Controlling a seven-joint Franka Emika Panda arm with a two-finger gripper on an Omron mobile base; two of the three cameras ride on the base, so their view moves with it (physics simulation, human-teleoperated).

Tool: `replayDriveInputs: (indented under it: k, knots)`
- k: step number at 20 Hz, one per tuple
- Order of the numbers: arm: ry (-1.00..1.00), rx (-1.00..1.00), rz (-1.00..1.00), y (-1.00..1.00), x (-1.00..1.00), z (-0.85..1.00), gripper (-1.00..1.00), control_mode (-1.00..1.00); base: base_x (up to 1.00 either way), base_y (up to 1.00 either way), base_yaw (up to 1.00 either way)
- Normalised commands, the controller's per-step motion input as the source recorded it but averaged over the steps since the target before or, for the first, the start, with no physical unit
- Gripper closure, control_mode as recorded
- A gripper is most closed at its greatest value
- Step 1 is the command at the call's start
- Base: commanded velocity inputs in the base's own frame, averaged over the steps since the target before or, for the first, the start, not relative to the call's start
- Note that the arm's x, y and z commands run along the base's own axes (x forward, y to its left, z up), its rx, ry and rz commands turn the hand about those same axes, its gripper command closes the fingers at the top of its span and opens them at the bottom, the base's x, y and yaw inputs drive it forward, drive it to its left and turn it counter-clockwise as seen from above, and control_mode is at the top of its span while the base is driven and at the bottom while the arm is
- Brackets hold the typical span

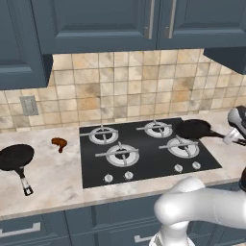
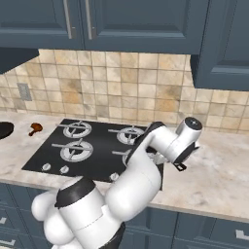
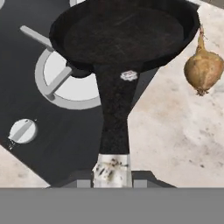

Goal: Place both pans onto different burners. Then place the onion and the chicken drumstick on different pans.

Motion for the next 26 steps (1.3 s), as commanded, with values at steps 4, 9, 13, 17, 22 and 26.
replayDriveInputs:
  k: [4, 9, 13, 17, 22, 26]
  knots:
    - [0.08, 0.09, 0.17, 0.2, -0.23, 0.0, 1.0, -1.0, 0.0, 0.0, 0.0]
    - [0.02, 0.08, 0.15, 0.2, -0.3, 0.0, 1.0, -1.0, 0.0, 0.0, 0.0]
    - [0.0, 0.01, 0.1, 0.17, -0.05, 0.0, 1.0, -1.0, 0.0, 0.0, 0.0]
    - [0.0, 0.0, 0.07, 0.19, 0.02, -0.03, 1.0, -1.0, 0.0, 0.0, 0.0]
    - [0.0, 0.0, 0.03, 0.02, 0.18, -0.07, 1.0, -1.0, 0.0, 0.0, 0.0]
    - [0.0, 0.0, 0.0, -0.02, 0.26, -0.01, 1.0, -1.0, 0.0, 0.0, 0.0]
